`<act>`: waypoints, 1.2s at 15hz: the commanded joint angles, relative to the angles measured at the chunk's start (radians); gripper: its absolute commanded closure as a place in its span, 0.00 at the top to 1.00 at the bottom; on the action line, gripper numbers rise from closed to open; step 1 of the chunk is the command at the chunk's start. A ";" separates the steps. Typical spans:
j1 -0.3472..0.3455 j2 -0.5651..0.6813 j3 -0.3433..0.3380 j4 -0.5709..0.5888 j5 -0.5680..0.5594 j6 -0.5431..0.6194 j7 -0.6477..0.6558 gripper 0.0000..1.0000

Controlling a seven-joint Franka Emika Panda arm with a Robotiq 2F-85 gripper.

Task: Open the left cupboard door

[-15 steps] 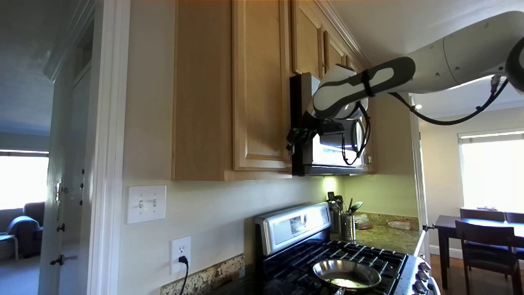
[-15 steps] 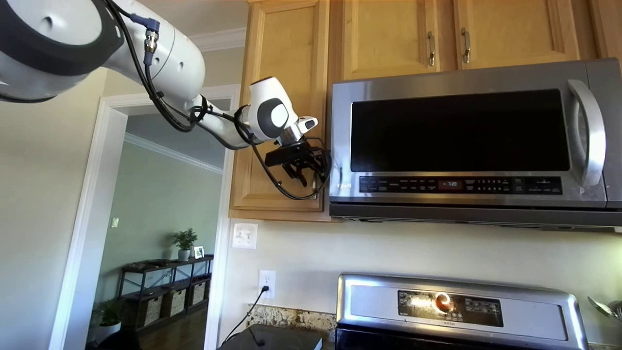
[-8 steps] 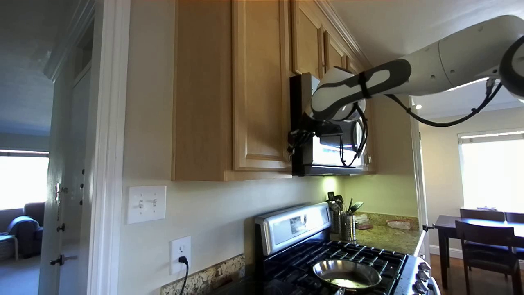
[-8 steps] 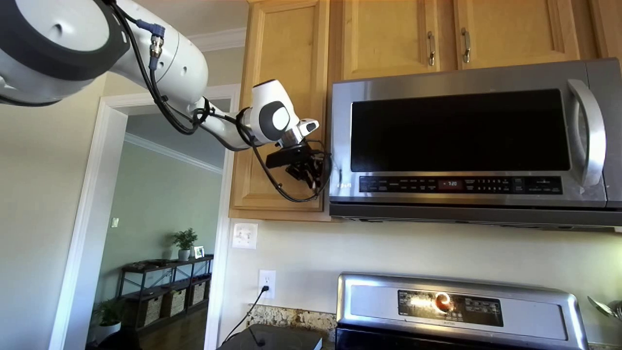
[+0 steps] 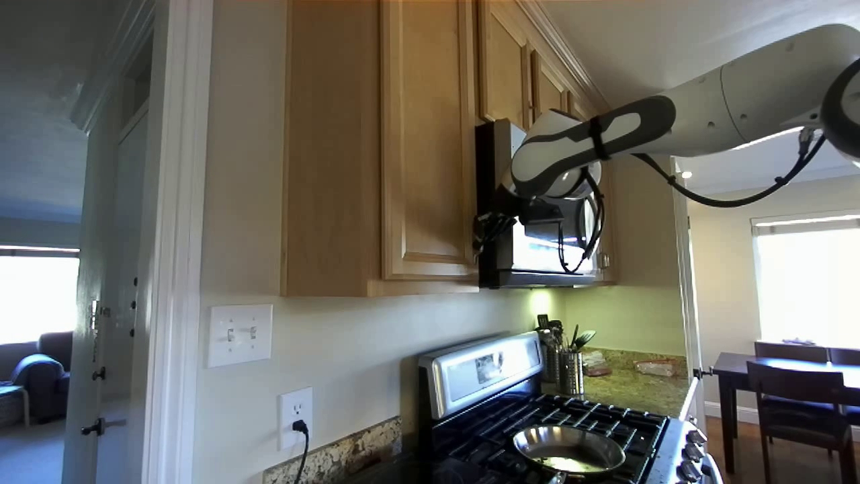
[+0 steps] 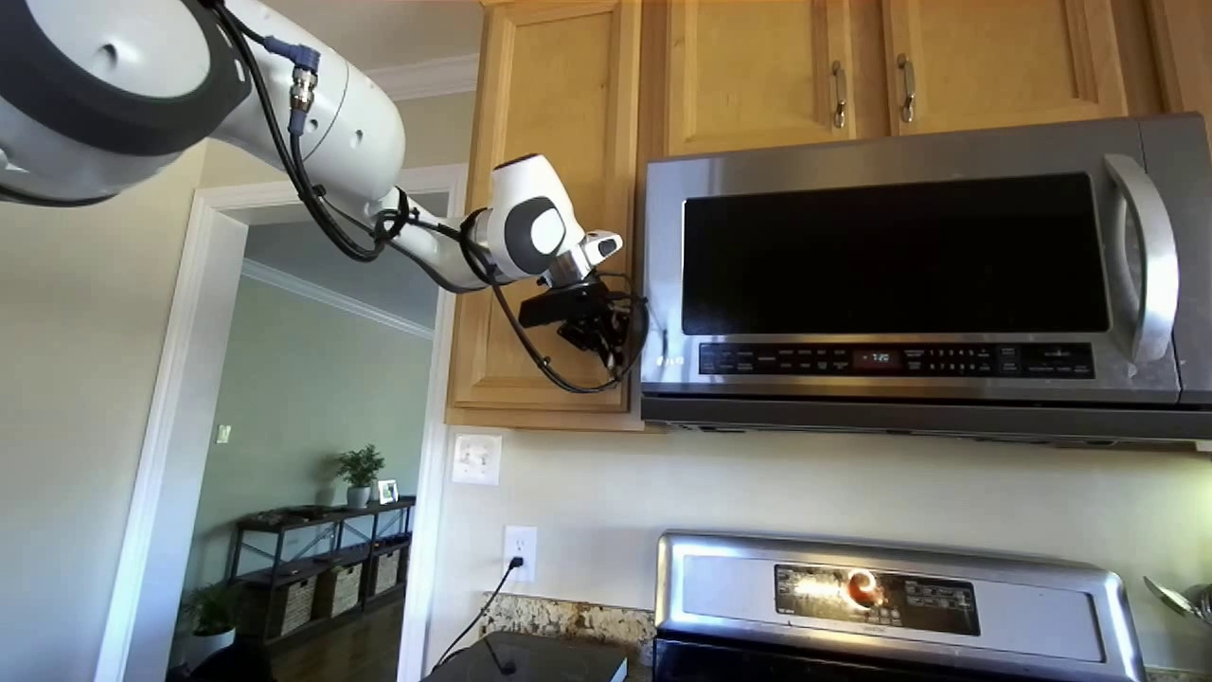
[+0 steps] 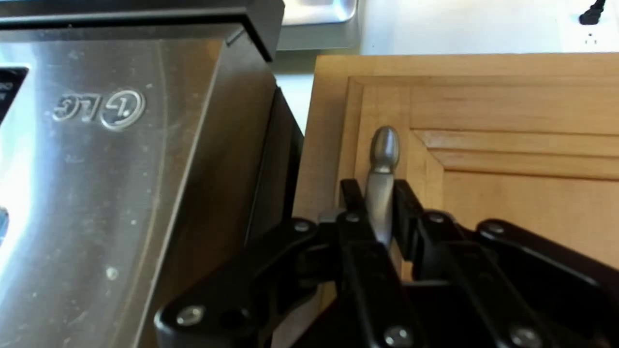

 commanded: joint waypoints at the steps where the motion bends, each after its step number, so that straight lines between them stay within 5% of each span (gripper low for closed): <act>1: 0.016 -0.079 0.022 -0.094 0.008 0.019 -0.087 0.09; 7: 0.033 -0.204 0.025 -0.237 0.024 0.043 -0.171 0.09; 18: 0.083 -0.475 0.046 -0.496 -0.001 0.008 -0.097 0.08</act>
